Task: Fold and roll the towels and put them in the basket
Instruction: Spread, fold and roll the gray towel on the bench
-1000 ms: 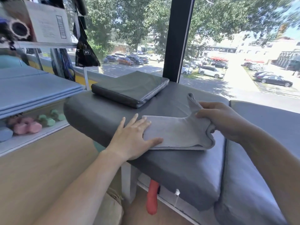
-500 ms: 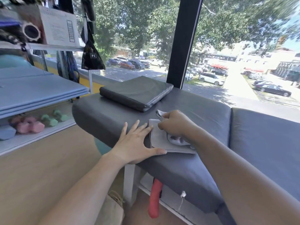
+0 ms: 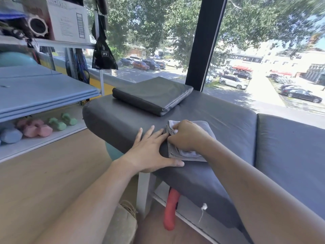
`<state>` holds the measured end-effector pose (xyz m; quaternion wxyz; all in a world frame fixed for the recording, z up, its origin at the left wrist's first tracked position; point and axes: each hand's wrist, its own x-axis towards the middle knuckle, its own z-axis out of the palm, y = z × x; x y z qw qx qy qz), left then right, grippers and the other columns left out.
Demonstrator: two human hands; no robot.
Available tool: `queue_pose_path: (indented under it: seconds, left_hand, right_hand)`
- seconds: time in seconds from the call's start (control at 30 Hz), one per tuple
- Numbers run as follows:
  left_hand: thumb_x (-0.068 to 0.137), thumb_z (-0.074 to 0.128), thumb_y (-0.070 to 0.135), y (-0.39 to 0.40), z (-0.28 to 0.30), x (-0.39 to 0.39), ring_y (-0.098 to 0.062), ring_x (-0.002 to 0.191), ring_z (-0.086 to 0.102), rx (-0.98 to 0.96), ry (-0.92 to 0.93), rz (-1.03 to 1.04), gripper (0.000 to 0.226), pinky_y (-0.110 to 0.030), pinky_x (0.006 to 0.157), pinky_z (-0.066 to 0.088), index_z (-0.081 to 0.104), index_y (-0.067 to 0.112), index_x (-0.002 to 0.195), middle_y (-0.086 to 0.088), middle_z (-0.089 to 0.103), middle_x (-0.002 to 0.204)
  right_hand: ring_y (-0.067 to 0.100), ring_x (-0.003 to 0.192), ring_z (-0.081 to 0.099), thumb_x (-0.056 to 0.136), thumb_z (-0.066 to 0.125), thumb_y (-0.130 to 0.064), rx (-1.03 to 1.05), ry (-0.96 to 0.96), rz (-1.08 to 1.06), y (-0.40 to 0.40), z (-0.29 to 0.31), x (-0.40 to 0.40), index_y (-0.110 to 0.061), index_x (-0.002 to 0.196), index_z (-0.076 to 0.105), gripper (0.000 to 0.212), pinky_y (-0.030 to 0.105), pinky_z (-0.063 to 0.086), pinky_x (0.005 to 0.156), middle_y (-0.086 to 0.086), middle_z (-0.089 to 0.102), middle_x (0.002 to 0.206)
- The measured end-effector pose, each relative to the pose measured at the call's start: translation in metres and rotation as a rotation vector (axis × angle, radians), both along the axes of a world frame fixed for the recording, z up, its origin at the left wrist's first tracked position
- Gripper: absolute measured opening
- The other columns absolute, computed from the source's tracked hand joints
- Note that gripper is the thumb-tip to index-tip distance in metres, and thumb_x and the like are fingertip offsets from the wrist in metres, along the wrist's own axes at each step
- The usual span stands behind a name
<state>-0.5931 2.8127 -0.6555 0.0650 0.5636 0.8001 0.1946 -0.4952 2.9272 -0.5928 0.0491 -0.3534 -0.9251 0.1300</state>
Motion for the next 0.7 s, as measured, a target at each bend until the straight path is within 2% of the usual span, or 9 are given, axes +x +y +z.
queue_pose_path:
  seconds: [0.1, 0.17, 0.2, 0.27, 0.3, 0.4, 0.5, 0.6, 0.7]
  left_hand:
    - [0.060, 0.054, 0.094, 0.001, 0.003, -0.002, -0.008, 0.153, -0.017, -0.027, -0.046, -0.006, 0.115, -0.047, 0.123, -0.016, 0.010, 0.049, 0.156, 0.020, 0.005, 0.167]
    - [0.058, 0.041, 0.101, 0.003, 0.008, 0.000, -0.008, 0.153, -0.016, -0.050, -0.097, 0.006, 0.122, -0.047, 0.123, -0.015, 0.010, 0.040, 0.159, 0.021, 0.004, 0.167]
    - [0.056, 0.030, 0.104, 0.005, 0.010, 0.002, -0.008, 0.154, -0.015, -0.056, -0.120, 0.024, 0.127, -0.048, 0.123, -0.015, 0.009, 0.035, 0.160, 0.019, 0.005, 0.168]
    - [0.065, 0.016, 0.100, 0.008, 0.015, 0.007, -0.010, 0.155, -0.012, -0.024, -0.178, 0.094, 0.123, -0.047, 0.123, -0.014, 0.010, 0.024, 0.162, 0.011, 0.009, 0.169]
    - [0.076, 0.017, 0.093, 0.009, 0.016, 0.010, -0.011, 0.155, -0.009, 0.012, -0.215, 0.136, 0.112, -0.045, 0.124, -0.013, 0.011, 0.021, 0.162, 0.007, 0.011, 0.169]
    - [0.101, 0.036, 0.061, 0.010, 0.022, 0.018, -0.013, 0.156, 0.002, 0.220, -0.279, 0.182, 0.072, -0.040, 0.126, -0.003, 0.022, 0.023, 0.160, 0.002, 0.021, 0.167]
    - [0.102, 0.053, 0.042, 0.014, 0.030, 0.029, -0.012, 0.154, 0.011, 0.358, -0.238, 0.152, 0.052, -0.036, 0.125, 0.007, 0.043, 0.027, 0.151, 0.005, 0.033, 0.162]
    - [0.098, 0.057, 0.047, 0.026, 0.028, 0.036, -0.009, 0.153, 0.015, 0.391, -0.118, 0.058, 0.051, -0.036, 0.126, 0.003, 0.053, 0.025, 0.143, 0.007, 0.041, 0.158]
    - [0.085, 0.049, 0.077, 0.035, 0.022, 0.033, -0.007, 0.154, 0.012, 0.270, 0.011, -0.025, 0.078, -0.044, 0.126, 0.002, 0.047, 0.030, 0.147, 0.012, 0.037, 0.159]
  right_hand:
    - [0.022, 0.075, 0.070, 0.088, 0.062, -0.048, -0.123, 0.100, 0.010, 0.001, 0.006, 0.005, -0.020, 0.107, 0.066, 0.034, 0.031, 0.050, 0.065, 0.001, 0.070, 0.077]
    - [0.014, 0.060, 0.071, 0.089, 0.066, -0.050, -0.310, 0.281, 0.000, 0.007, 0.013, 0.012, -0.025, 0.138, 0.058, 0.055, 0.028, 0.048, 0.055, -0.002, 0.073, 0.086]
    - [0.013, 0.054, 0.070, 0.091, 0.067, -0.047, -0.347, 0.372, -0.002, 0.012, 0.018, 0.018, -0.025, 0.143, 0.054, 0.058, 0.027, 0.048, 0.051, -0.003, 0.073, 0.085]
    - [0.014, 0.052, 0.069, 0.093, 0.069, -0.037, -0.277, 0.502, 0.012, 0.027, 0.027, 0.035, -0.024, 0.137, 0.061, 0.047, 0.027, 0.049, 0.046, -0.002, 0.073, 0.080]
    - [0.015, 0.054, 0.070, 0.093, 0.070, -0.035, -0.220, 0.530, 0.024, 0.035, 0.031, 0.044, -0.024, 0.130, 0.066, 0.039, 0.026, 0.050, 0.046, -0.001, 0.073, 0.078]
    - [0.009, 0.064, 0.070, 0.090, 0.072, -0.041, -0.048, 0.459, 0.082, 0.056, 0.029, 0.074, -0.031, 0.115, 0.071, 0.027, 0.023, 0.048, 0.059, -0.005, 0.073, 0.077]
    - [-0.001, 0.090, 0.063, 0.082, 0.070, -0.060, 0.088, 0.345, 0.162, 0.068, 0.013, 0.099, -0.039, 0.115, 0.070, 0.039, 0.026, 0.050, 0.079, -0.016, 0.069, 0.095]
    - [0.006, 0.122, 0.051, 0.079, 0.059, -0.074, 0.203, 0.252, 0.301, 0.068, -0.012, 0.115, -0.039, 0.132, 0.062, 0.063, 0.032, 0.043, 0.105, -0.015, 0.060, 0.127]
    - [0.009, 0.134, 0.043, 0.082, 0.056, -0.066, 0.238, 0.255, 0.341, 0.062, -0.032, 0.120, -0.036, 0.140, 0.056, 0.065, 0.034, 0.038, 0.112, -0.014, 0.053, 0.140]
